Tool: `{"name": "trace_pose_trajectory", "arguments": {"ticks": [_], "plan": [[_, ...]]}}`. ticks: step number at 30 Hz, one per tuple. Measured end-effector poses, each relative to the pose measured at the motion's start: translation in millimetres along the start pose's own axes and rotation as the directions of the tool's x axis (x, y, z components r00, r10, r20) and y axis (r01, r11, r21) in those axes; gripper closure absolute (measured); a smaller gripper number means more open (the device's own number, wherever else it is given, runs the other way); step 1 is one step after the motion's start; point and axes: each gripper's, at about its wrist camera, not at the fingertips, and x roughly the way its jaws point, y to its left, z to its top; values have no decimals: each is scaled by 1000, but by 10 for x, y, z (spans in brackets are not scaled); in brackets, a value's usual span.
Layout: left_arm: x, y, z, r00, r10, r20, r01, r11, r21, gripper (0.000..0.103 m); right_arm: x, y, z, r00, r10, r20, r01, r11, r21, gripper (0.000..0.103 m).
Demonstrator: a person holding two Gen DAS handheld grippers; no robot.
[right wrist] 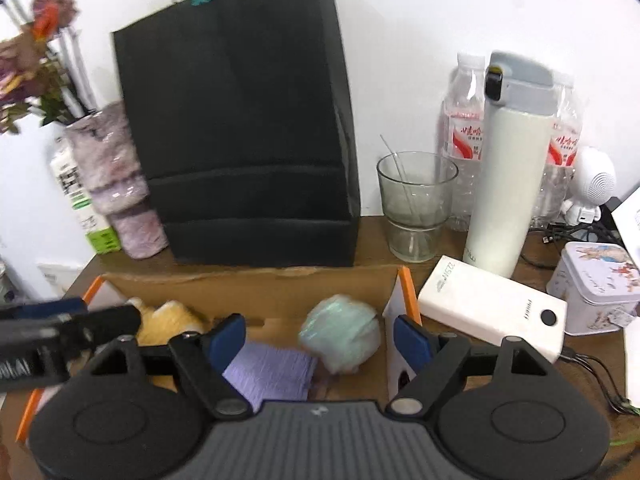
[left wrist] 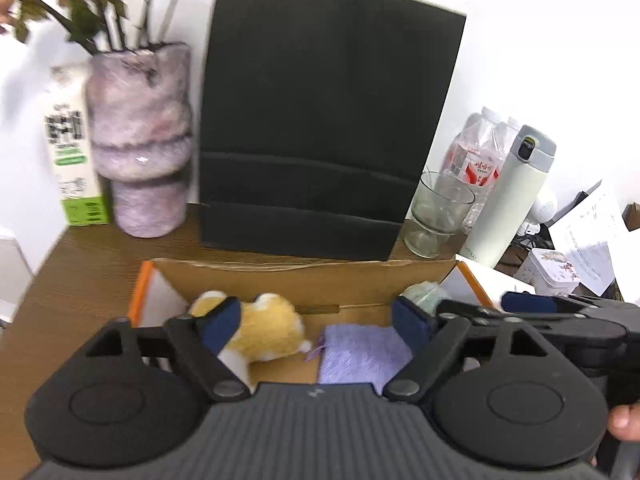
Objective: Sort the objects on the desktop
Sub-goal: 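Carry the pouch and bag over the red box and release both, then withdraw both tools from the box back toward the table items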
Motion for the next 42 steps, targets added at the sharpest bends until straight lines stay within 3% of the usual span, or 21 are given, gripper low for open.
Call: {"name": "trace_pose_trajectory", "arguments": {"ticks": [3,7,13,17,20,25,30,36,42], "plan": [[-287,12,-102,1000,28,-9,-28,999,15,8,-268,62,-102,1000,-8,-8,8,1000,-25,21],[-771,10,-415,998,22,52,-24,999,35,0,-727,112,-410,1000,24,9,-24,1000,-14,20],[-1349,-32,-1036,998,-15,63,12,999,53,0,-1419,292,-1040,996,47,76,-40,996,-85,14],[-1672,-20,-1672,995,-14,95,11,999,31,0,-1843,355,-1636,992,10,129,3,995,-104,11],[-1814,21,-2171,996,-4,93,3,1000,5,0,-2048,368,-2114,993,21,120,-9,996,-94,11],[-1994,92,-2843,993,-53,104,57,998,-34,0,-2270,373,-2734,993,37,108,-27,995,-95,10],[-1962,79,-2988,988,9,152,-12,1000,18,0,-2273,302,-3019,996,16,84,-13,999,-47,9],[-1881,175,-2957,991,-26,130,35,997,-68,0,-2187,385,-3181,996,-23,87,31,995,-92,9],[-1816,239,-2961,996,-68,64,76,990,-122,0,-2174,203,-3190,996,30,87,-31,1000,3,9]]}}
